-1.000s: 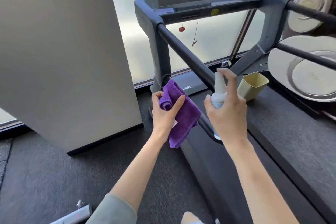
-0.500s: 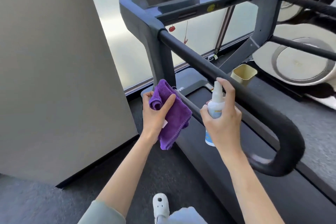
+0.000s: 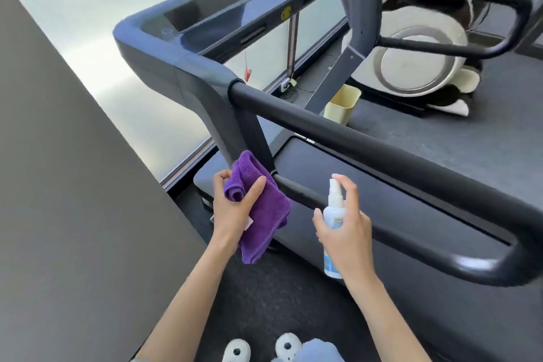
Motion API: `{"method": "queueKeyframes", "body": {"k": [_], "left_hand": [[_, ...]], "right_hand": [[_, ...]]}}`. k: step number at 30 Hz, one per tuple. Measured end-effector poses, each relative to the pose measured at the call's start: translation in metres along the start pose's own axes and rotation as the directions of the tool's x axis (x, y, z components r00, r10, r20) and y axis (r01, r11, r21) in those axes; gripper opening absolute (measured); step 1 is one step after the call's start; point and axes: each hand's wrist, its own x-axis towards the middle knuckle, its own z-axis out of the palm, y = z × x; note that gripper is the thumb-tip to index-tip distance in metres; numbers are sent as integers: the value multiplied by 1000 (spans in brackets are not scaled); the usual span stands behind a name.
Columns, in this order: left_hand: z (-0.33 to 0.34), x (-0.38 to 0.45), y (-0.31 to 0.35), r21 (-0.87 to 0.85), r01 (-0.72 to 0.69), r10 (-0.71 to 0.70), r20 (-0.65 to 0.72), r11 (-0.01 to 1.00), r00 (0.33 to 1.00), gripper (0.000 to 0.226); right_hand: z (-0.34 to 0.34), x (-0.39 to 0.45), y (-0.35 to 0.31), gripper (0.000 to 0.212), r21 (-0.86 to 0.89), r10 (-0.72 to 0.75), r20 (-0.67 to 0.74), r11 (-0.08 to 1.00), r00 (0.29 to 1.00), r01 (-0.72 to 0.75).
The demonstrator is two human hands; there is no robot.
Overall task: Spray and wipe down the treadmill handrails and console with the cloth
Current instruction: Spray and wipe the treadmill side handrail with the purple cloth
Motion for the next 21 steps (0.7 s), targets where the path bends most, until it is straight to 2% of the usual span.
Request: {"method": "queueKeyframes", "body": {"k": [4,8,15,21], "left_hand": [[-17,19,-9,-25,40,-36,151,999,988,64],[-36,28,-13,3,51,-50,267,999,962,64],[-43,30,-15,-41,101,-81,343,994,936,60],[-38,28,-20,-50,133,-105,371,990,923,56]], "right_hand": [[17,-12,-5,62,-165,82,-177,980,981,-112],[33,-20,-10,62,-172,162,-194,965,967,-197],[44,-24,-8,66,-270,192,-236,929,953,-254],[45,-25,0,58,-194,219,-272,941,937,-276]]}}
